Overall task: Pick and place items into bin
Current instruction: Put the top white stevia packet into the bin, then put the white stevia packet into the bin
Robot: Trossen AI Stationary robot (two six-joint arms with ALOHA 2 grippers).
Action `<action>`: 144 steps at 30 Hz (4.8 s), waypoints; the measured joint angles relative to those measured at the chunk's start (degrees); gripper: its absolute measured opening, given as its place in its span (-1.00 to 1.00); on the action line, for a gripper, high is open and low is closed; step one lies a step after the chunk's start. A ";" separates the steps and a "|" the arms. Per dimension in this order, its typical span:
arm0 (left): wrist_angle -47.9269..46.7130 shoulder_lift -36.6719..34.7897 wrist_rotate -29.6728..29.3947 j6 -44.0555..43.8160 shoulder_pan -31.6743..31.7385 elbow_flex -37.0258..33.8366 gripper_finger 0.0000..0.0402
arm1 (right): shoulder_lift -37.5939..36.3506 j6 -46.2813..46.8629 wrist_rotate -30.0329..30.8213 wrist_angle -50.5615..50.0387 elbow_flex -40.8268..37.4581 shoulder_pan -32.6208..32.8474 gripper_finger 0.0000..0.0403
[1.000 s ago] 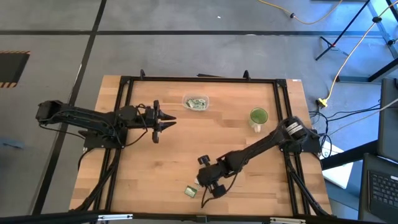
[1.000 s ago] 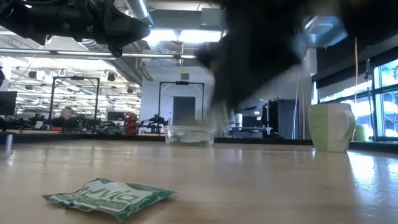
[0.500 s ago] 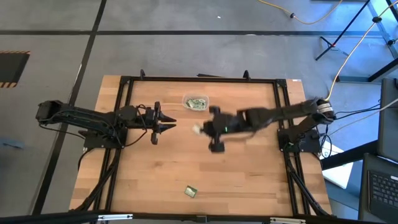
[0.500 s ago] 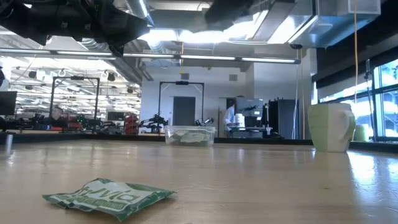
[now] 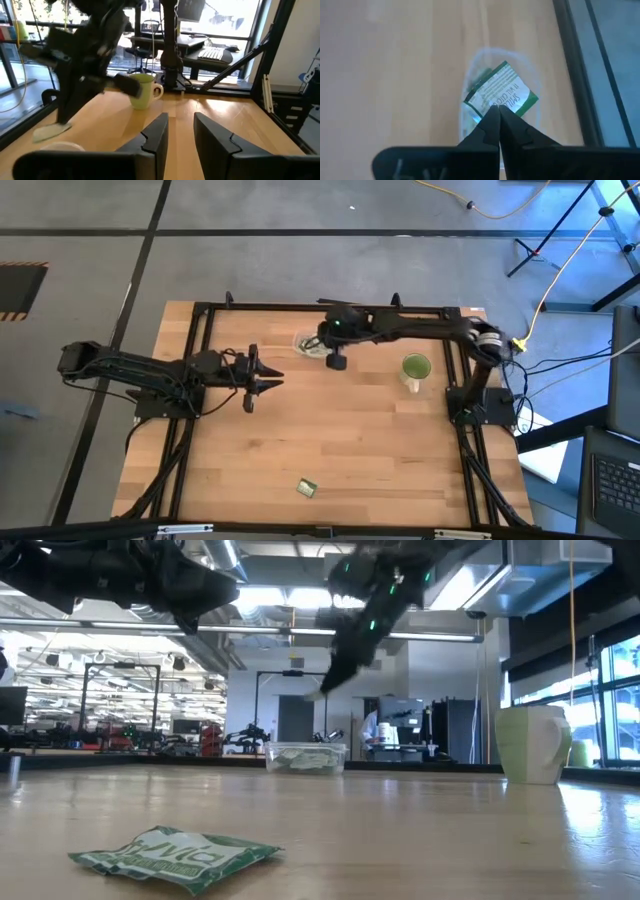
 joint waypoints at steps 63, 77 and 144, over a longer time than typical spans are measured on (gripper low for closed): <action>-34.59 41.82 2.47 9.16 -24.33 35.38 -0.57 | -39.51 23.93 -2.03 17.28 -28.84 14.36 -0.36; -25.38 58.14 2.89 9.13 -30.62 41.40 -0.57 | -45.56 25.66 -1.90 26.37 -38.42 14.33 -0.36; -40.33 42.27 8.12 20.96 26.27 41.29 -0.97 | -47.83 21.07 -2.01 19.81 -38.34 12.91 -0.36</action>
